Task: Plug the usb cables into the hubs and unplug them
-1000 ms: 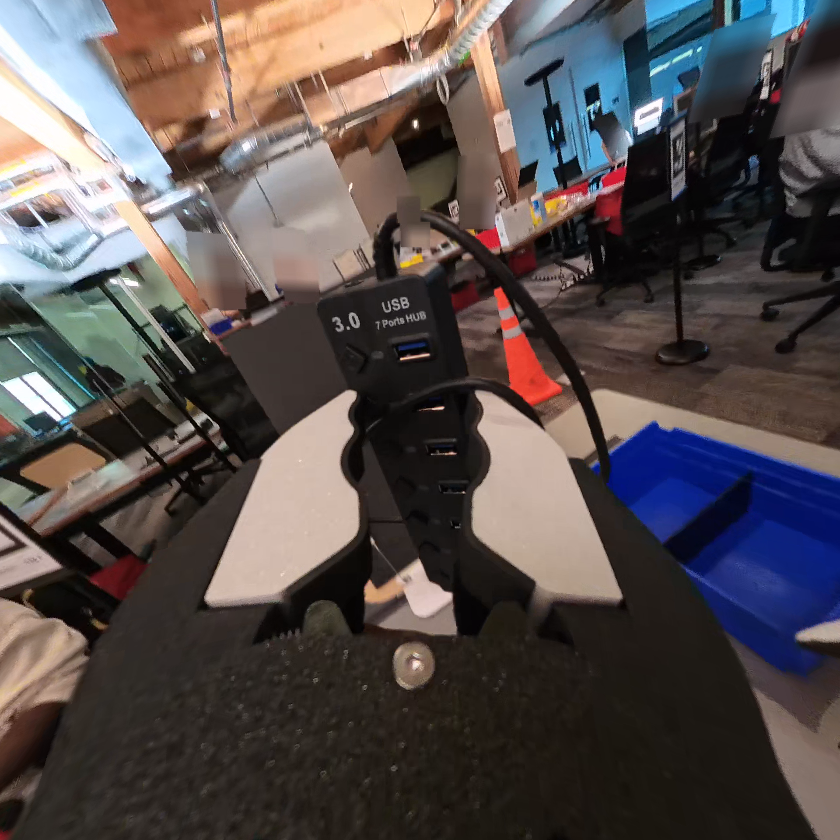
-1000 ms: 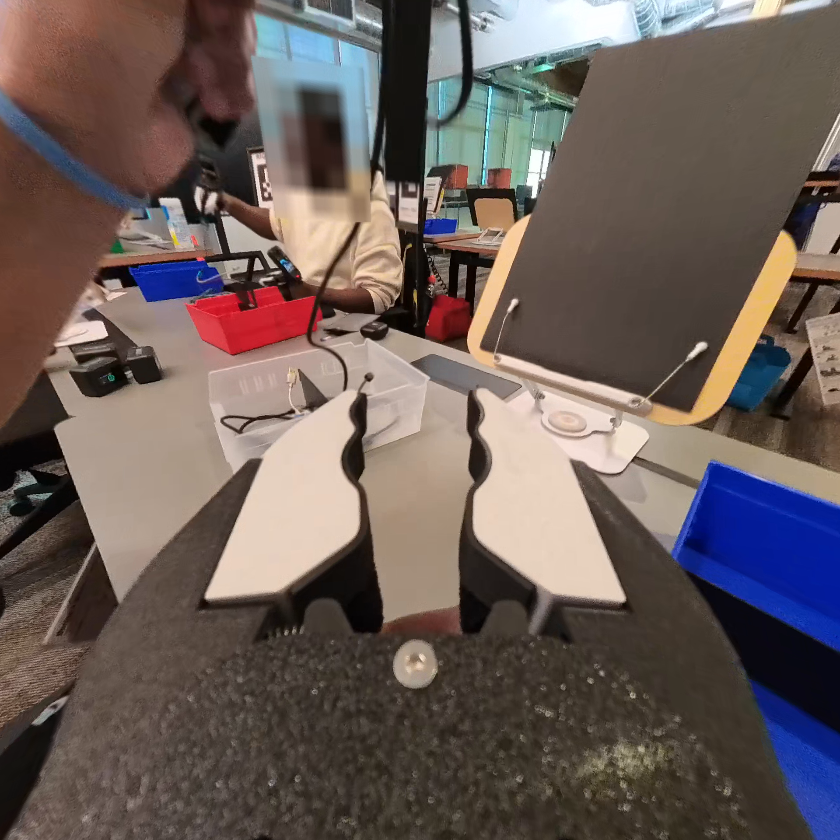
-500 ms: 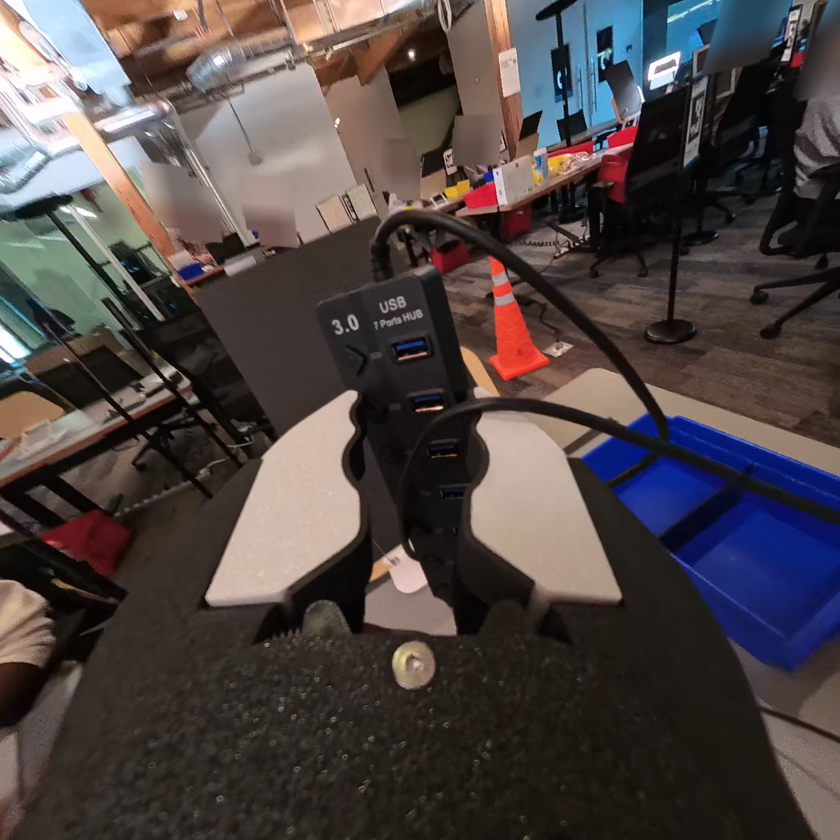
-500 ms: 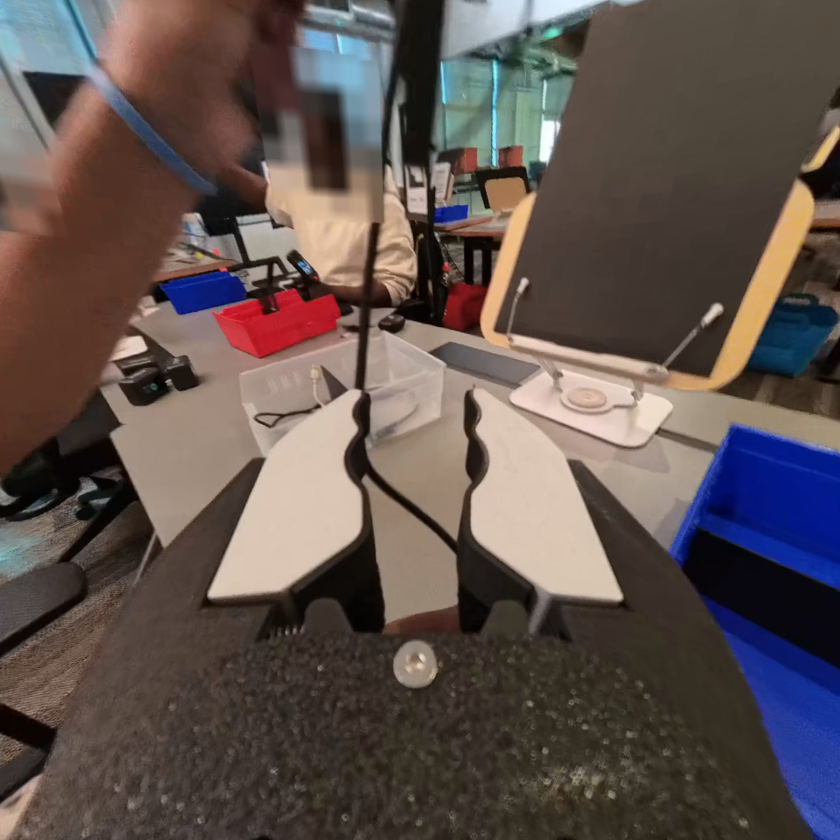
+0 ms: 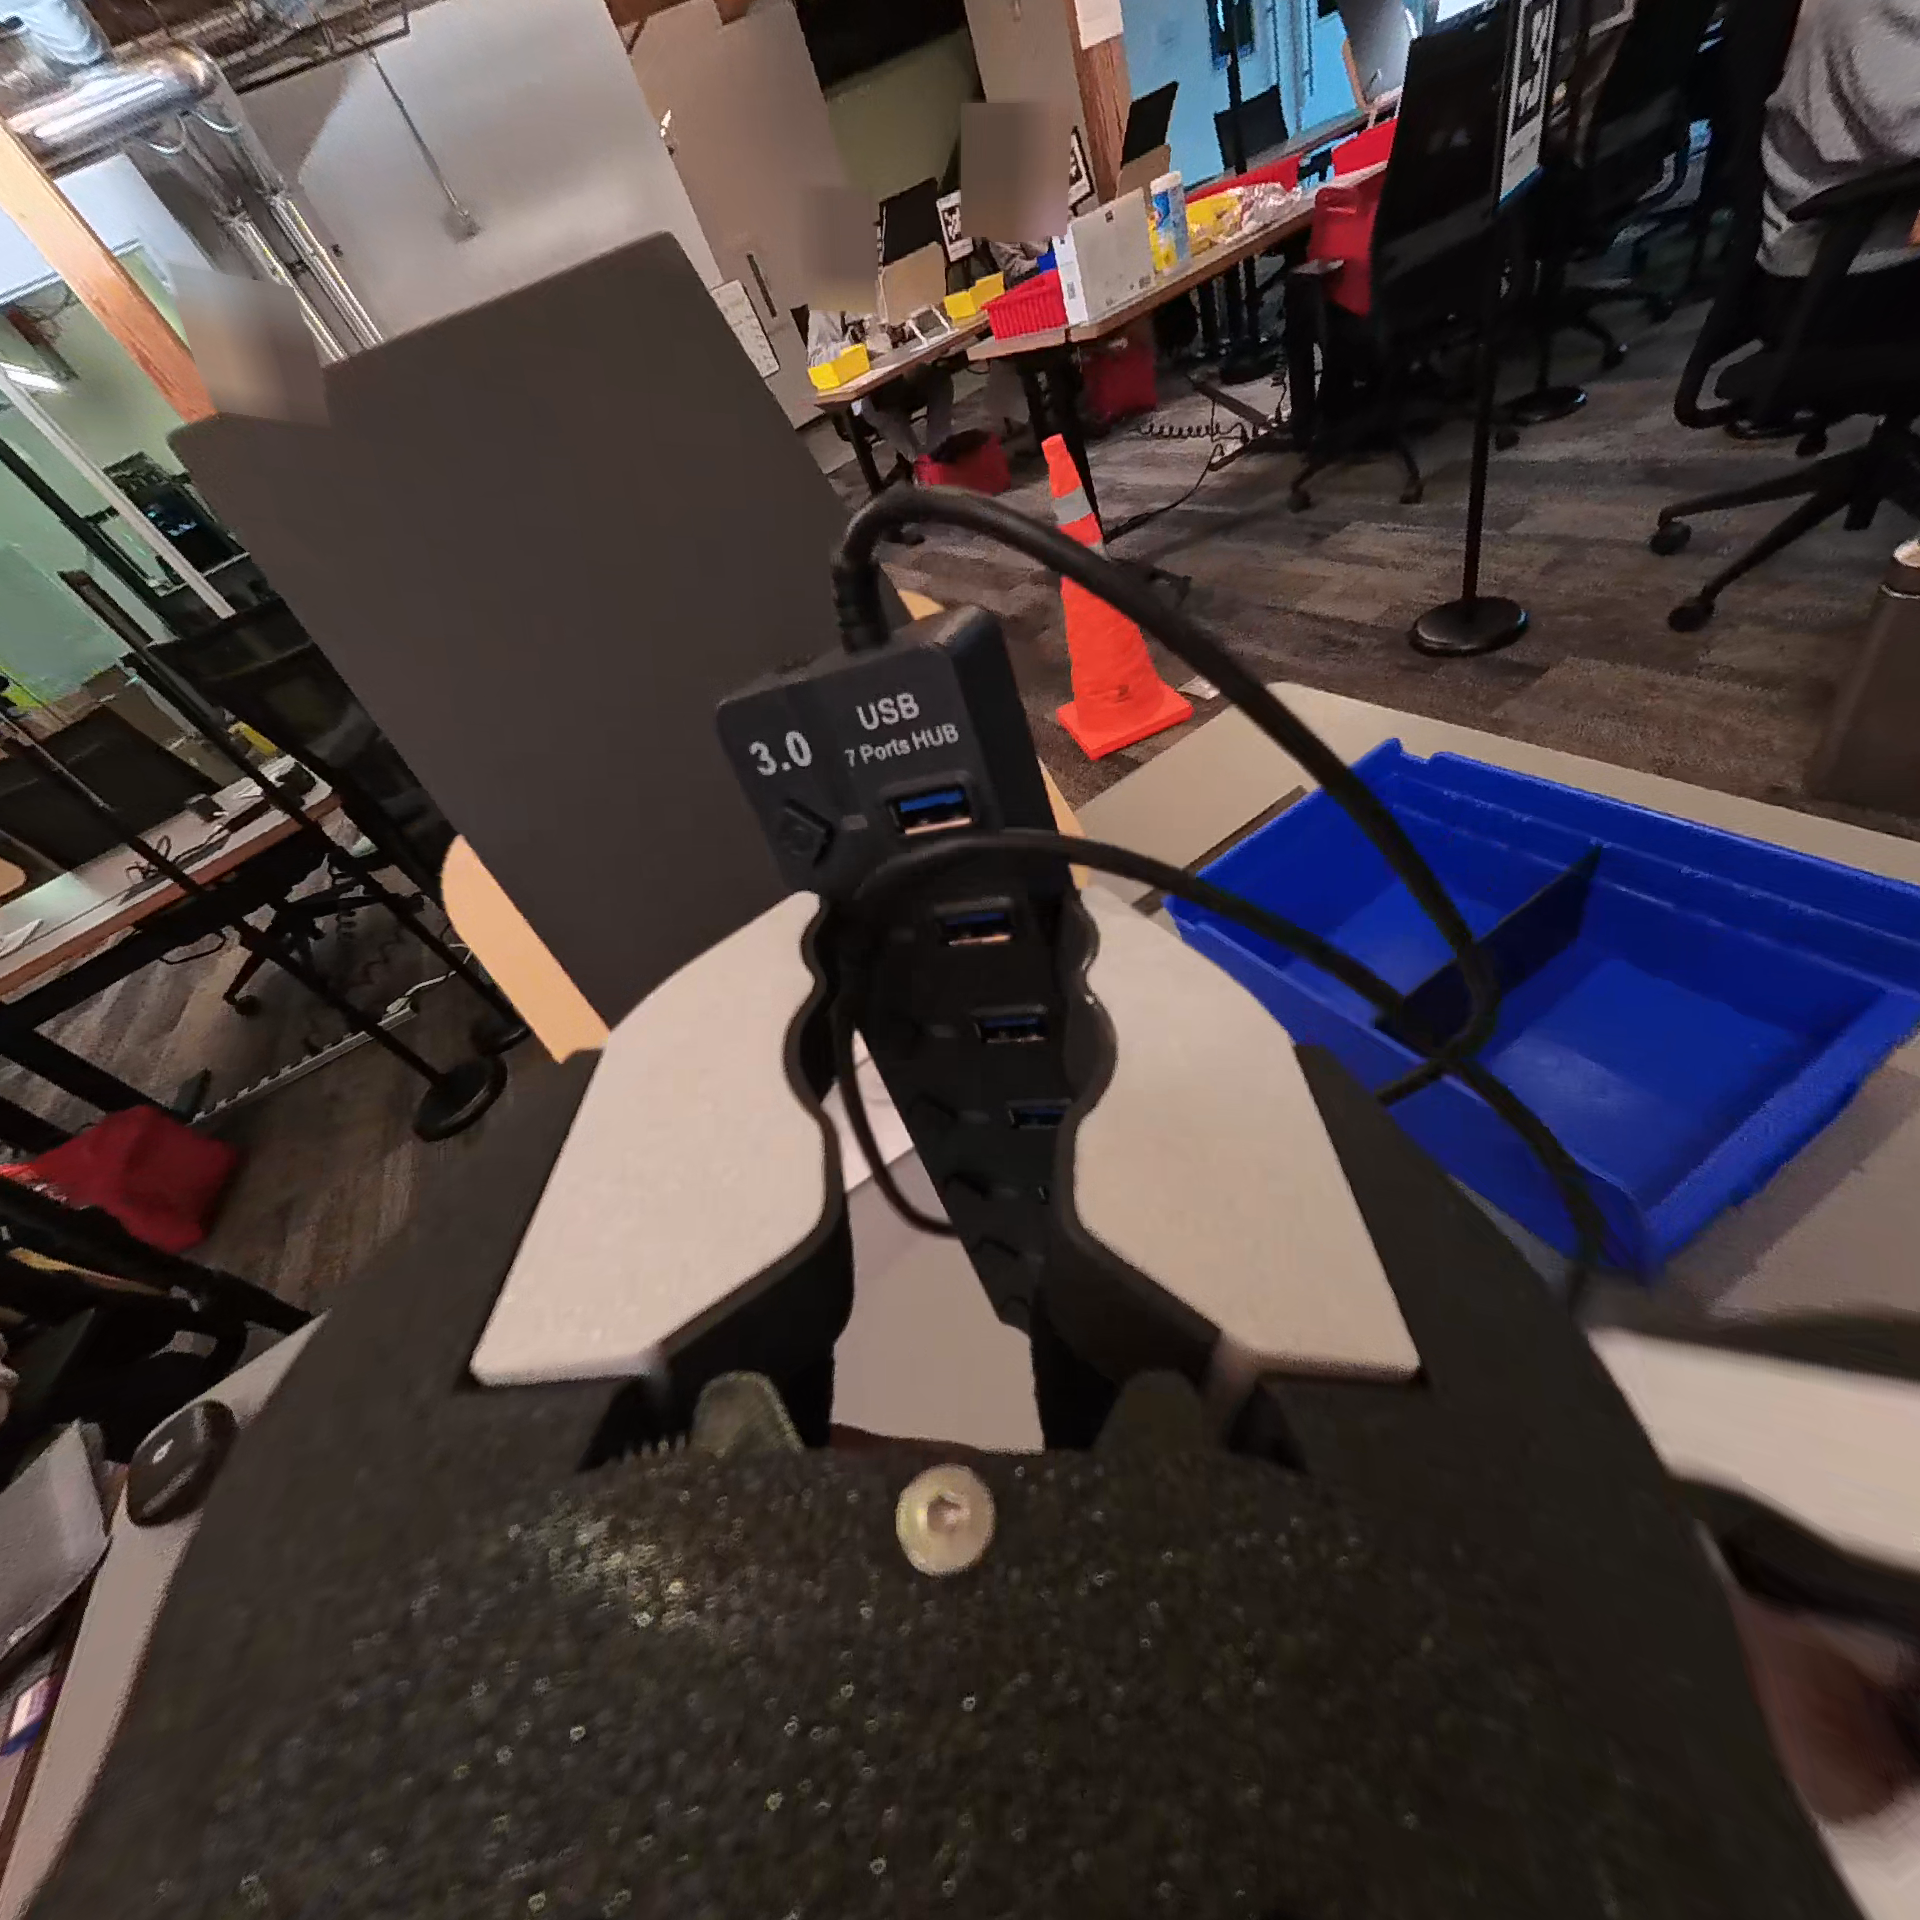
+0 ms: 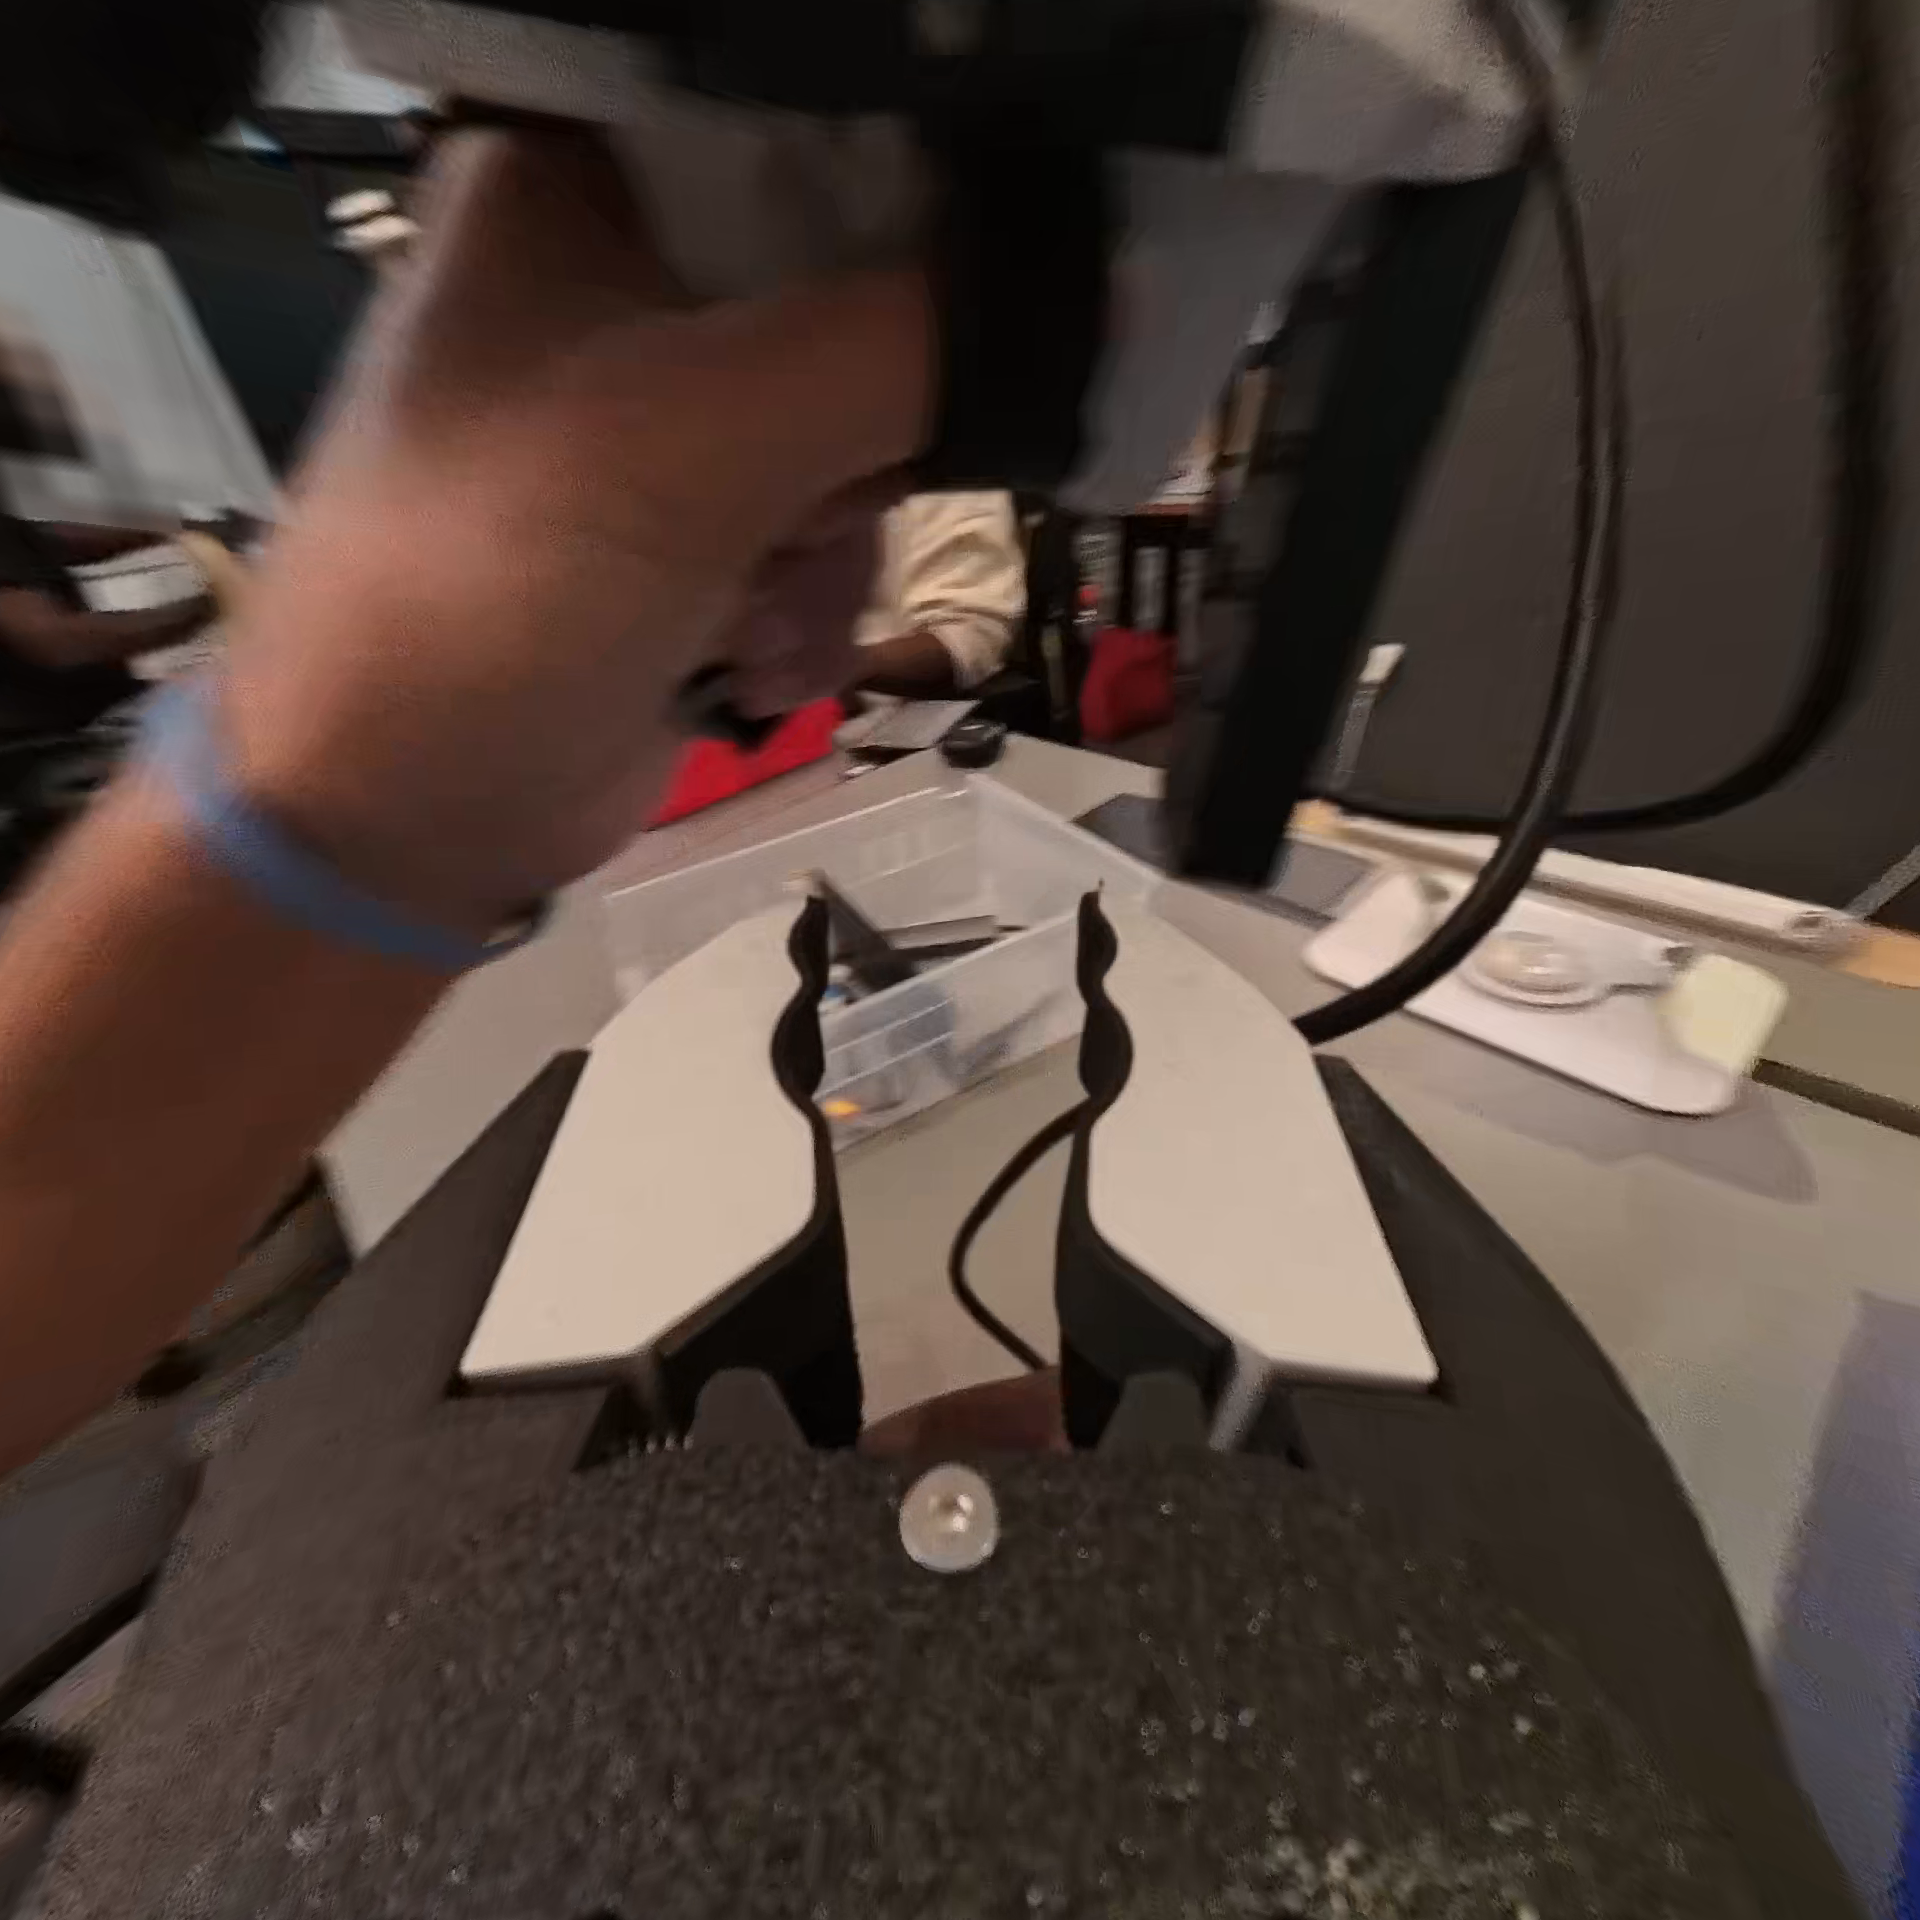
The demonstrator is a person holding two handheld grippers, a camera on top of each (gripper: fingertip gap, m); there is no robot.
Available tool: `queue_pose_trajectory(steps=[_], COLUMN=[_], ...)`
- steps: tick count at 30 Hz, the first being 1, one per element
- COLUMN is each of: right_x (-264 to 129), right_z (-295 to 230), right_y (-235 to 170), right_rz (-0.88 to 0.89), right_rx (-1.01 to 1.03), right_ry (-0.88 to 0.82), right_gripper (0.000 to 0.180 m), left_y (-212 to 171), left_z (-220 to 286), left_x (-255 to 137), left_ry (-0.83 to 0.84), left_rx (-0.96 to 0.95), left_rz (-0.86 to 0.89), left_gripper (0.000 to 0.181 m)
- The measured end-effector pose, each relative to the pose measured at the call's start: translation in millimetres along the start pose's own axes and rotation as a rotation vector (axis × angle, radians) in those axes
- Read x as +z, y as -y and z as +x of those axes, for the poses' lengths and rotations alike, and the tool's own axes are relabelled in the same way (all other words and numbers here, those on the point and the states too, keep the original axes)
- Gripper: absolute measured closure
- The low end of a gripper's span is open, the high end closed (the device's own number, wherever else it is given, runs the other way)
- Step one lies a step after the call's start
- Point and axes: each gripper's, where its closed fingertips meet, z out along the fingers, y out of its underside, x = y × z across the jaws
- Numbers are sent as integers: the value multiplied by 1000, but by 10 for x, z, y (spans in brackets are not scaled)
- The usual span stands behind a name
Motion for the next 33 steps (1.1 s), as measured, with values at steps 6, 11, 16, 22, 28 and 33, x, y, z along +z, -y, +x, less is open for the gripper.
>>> queue_pose_trajectory(steps=[6,11,16,22,28,33], right_x=[195,363,390,318,78,-29], right_z=[506,392,464,493,471,466], right_y=[-200,-460,-664,-895,-1224,-1408], right_rz=[-78,-133,-168,-182,-319,-382], right_rx=[-37,19,47,173,123,184], right_ry=[-129,-61,-31,125,252,283], right_gripper=[128,145,155,155,154,154], left_y=[-147,-287,-452,-785,-1210,-1431], left_z=[127,307,392,397,557,683], left_x=[-163,-201,-192,-141,-55,-25], left_ry=[-15,-58,-62,-158,-370,-432], left_rx=[-4,-92,-77,-64,-31,39], left_rz=[0,-8,-21,-63,-135,-199], left_gripper=[141,141,141,148,162,170])
